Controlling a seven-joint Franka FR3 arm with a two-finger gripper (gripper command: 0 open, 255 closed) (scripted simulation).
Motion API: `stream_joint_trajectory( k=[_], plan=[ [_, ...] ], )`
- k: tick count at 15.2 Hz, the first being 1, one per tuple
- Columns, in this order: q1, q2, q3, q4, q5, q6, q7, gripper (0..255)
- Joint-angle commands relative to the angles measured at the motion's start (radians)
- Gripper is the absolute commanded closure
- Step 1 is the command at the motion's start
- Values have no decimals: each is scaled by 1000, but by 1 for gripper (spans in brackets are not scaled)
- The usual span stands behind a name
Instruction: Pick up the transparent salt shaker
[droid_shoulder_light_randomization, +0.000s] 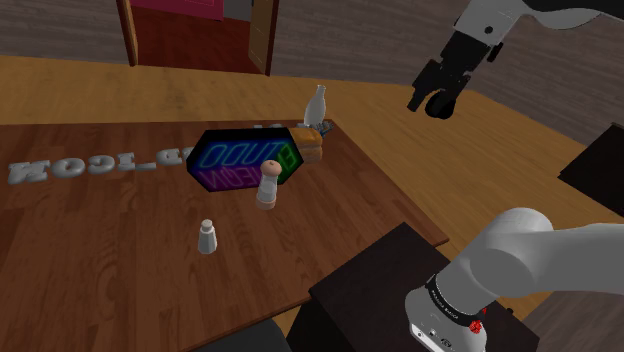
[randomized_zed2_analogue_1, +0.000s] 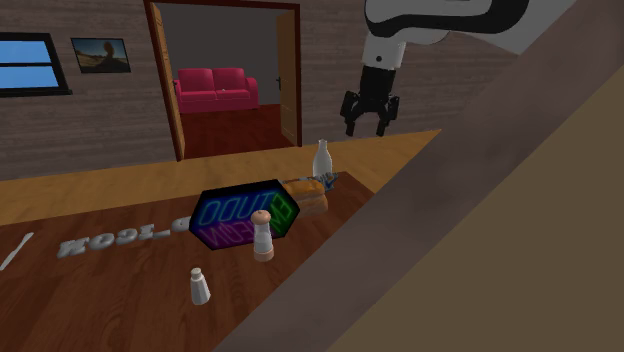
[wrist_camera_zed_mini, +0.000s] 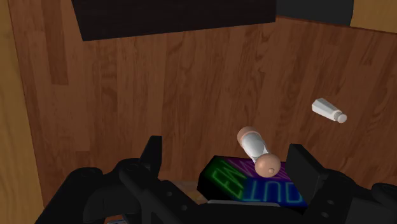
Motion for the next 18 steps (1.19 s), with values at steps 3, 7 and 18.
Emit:
stream_joint_trajectory(
  k=[3, 7, 18],
  plan=[
    [7, 34, 17, -28, 15, 61, 17, 0],
    [22, 117, 51, -70, 44, 184, 50, 0],
    [63, 436, 138, -70, 105, 500, 129, 0]
  ],
)
